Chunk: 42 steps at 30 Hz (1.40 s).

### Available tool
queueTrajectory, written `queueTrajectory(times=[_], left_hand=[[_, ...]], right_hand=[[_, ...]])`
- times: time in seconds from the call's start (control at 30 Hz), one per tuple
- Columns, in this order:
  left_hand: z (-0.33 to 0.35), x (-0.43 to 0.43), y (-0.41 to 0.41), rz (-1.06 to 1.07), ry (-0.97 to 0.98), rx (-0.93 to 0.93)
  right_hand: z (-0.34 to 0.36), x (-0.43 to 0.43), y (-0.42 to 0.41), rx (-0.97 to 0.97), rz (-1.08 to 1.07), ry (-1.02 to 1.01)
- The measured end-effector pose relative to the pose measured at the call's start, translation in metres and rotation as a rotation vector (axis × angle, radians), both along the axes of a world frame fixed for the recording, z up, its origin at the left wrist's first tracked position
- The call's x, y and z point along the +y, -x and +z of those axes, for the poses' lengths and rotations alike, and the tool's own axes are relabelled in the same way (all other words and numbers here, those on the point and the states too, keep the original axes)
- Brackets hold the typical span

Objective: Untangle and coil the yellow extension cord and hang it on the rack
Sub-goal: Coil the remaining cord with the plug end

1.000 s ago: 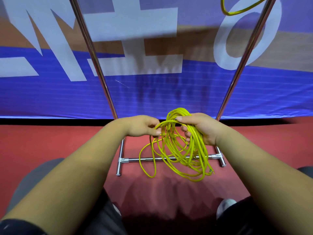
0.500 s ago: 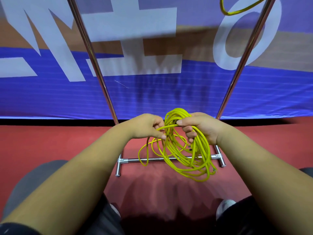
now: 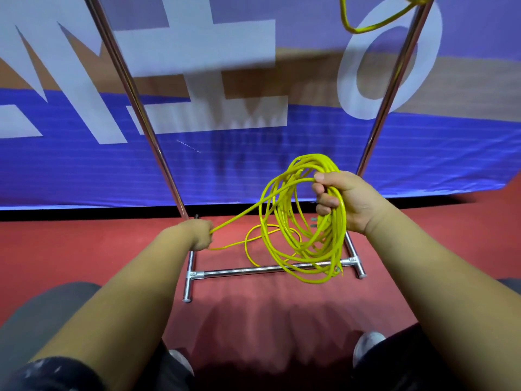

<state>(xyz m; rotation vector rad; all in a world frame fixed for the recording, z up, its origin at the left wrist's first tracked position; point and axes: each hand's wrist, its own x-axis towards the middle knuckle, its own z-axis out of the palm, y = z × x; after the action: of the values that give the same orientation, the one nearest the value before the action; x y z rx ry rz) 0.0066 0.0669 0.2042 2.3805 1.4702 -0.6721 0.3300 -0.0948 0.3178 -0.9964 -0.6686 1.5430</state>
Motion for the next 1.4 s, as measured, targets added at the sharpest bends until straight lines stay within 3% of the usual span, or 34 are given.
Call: queueTrajectory(times=[0.1,0.23,0.3,0.37,0.53,0.63,0.7,0.8,0.87,0.97,1.1,1.2,1.33,1.4], left_hand=[[0.01,0.01,-0.003,0.112,-0.171,-0.225],[0.052,0.006,-0.018,0.37,-0.332,-0.877],[0.087,-0.001,-0.028,0.338,-0.341,-1.117],[0.113,-0.005,-0.033,0.251,-0.311,-1.214],[0.129,-0.009,-0.029,0.137,-0.191,-1.238],[0.127,-0.007,-0.024,0.179,-0.251,-1.209],[0.117,0.0,-0.013,0.133,-0.295,-1.002],[0.088,0.009,0.008,0.021,-0.206,-0.603],[0.064,0.015,0.019,0.036,-0.214,-0.505],[0.035,0.022,0.036,0.198,-0.296,-0.468],[0.021,0.021,0.045,0.466,-0.146,-0.399],[0.031,0.012,0.03,0.425,-0.072,-0.474],[0.068,-0.007,-0.008,0.329,-0.157,-0.541],[0.087,-0.02,-0.022,0.174,-0.115,-0.495]], right_hand=[[0.001,0.0,-0.001,-0.052,-0.036,0.017],[-0.004,-0.001,0.0,-0.108,0.075,0.051],[-0.01,-0.001,0.001,-0.107,0.128,0.076],[-0.014,-0.001,0.004,-0.082,0.115,0.11],[-0.011,-0.001,0.011,-0.142,0.113,0.195],[-0.011,-0.001,0.011,-0.071,0.099,0.195],[-0.009,0.0,0.009,-0.016,0.065,0.154],[-0.004,0.001,0.001,0.088,-0.027,0.084],[-0.001,0.001,-0.007,0.158,-0.1,0.057],[0.002,0.002,-0.014,0.218,-0.225,0.018],[0.004,0.003,-0.019,0.321,-0.386,-0.016],[-0.001,0.006,-0.024,0.313,-0.429,0.017],[-0.012,0.011,-0.02,0.136,-0.434,0.058],[-0.017,0.013,-0.017,0.095,-0.427,0.075]])
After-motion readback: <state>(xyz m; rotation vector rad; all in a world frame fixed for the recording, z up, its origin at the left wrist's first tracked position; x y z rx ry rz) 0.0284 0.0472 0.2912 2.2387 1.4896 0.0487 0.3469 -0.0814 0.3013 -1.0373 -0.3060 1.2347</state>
